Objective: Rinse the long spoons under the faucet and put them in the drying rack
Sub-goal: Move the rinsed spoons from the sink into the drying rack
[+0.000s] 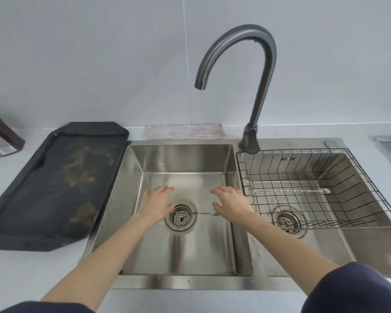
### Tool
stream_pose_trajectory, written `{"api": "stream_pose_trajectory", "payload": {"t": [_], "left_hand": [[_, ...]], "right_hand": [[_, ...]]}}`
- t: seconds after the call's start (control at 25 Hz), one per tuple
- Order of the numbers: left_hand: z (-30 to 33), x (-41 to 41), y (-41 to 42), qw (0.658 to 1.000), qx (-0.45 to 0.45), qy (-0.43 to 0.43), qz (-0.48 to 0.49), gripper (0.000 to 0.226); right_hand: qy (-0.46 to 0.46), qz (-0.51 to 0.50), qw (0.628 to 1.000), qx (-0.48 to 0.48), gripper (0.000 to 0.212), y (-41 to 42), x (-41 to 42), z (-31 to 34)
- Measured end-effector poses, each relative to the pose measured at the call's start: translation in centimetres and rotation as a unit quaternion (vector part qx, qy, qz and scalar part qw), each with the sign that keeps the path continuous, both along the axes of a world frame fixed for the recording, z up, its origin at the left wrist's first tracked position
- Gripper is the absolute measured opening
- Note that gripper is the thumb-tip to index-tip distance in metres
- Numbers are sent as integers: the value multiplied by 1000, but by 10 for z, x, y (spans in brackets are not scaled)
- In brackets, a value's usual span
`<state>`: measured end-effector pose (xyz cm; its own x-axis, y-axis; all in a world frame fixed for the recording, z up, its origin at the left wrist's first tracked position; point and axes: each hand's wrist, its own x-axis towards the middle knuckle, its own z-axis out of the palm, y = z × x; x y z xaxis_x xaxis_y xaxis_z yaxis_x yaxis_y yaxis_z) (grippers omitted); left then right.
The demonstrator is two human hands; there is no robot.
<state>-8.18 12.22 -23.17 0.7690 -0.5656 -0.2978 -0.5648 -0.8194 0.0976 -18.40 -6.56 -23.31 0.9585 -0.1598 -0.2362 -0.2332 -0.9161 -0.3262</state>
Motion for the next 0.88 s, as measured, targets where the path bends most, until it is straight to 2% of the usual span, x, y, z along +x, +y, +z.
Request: {"api": "stream_pose_trajectory", "payload": {"t": [0.32,0.72,0.88], "left_hand": [[-45,35,33,996,42,79,-17,61],[-108,59,28,988,36,148,9,43],[-126,66,23,987,49,151,16,37]], "right_hand": [[73,-34,997,14,44,32,28,-44],[158,-40,987,2,39,27,58,-100],[171,-41,984,-6,34,26,70,-119]]}}
